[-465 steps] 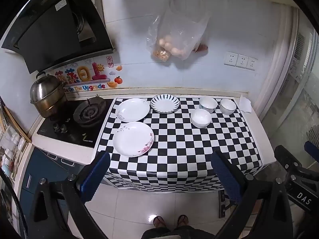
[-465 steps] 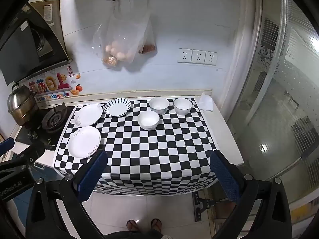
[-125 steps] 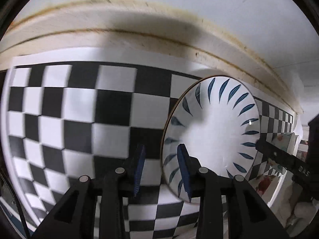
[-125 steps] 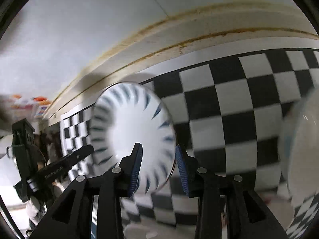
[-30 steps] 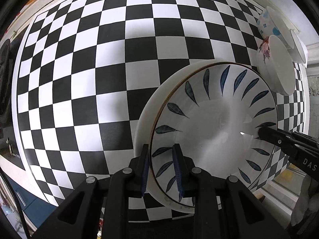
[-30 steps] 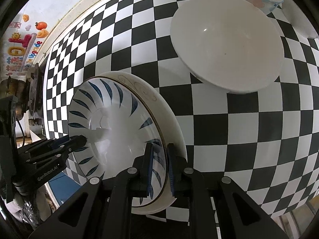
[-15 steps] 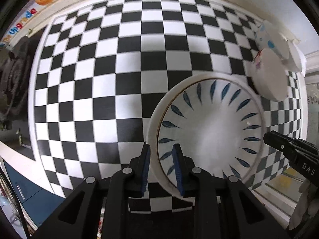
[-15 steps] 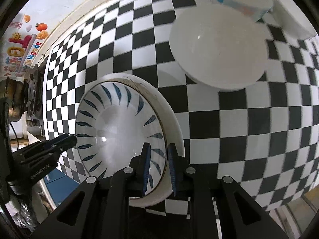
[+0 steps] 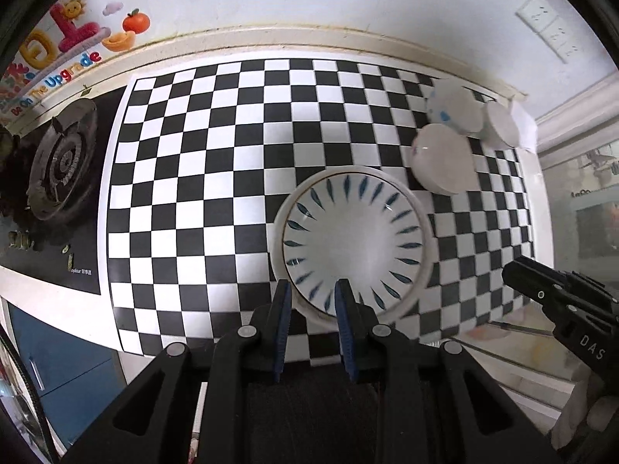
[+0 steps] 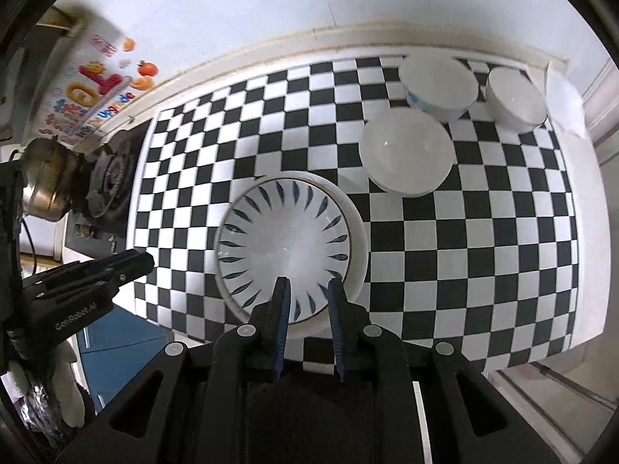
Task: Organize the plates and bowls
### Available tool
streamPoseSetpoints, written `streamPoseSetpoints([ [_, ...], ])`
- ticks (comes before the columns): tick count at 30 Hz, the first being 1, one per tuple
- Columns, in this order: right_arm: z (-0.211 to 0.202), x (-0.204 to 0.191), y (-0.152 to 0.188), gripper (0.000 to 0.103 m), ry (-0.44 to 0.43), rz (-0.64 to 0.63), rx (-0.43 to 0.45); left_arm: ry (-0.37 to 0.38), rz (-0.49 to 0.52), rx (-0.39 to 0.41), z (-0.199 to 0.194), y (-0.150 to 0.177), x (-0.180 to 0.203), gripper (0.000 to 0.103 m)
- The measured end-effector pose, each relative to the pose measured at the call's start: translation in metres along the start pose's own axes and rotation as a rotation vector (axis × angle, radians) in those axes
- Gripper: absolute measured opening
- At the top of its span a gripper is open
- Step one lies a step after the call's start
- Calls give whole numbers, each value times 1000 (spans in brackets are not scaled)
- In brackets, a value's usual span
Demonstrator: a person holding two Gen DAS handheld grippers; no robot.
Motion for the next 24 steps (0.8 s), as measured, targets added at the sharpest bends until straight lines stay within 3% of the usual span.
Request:
streamPoseSetpoints([
  [11,-60,-29,28,22,-22,-88,47,26,27,38,-40,24,20,21],
  [19,-69,-28,37,22,-22,-105,44,-1,27,97,-53,31,29,21],
  [22,-70,-27,37,22,-23,-105,51,8,10,108,-55,30,29,26],
  [24,-71,-23,37,34,-26,-106,53,12,0,105,-54,30,29,29],
])
Point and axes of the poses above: each gripper's, at about its wrist camera, not at the fingertips, and z roughly the way its jaws point, x to its right, y to its underside, the point moved 5 cm from there along z, roughly the way its jaws point, and after that the axes turned 8 degrees about -x, right-handed, at the moved point
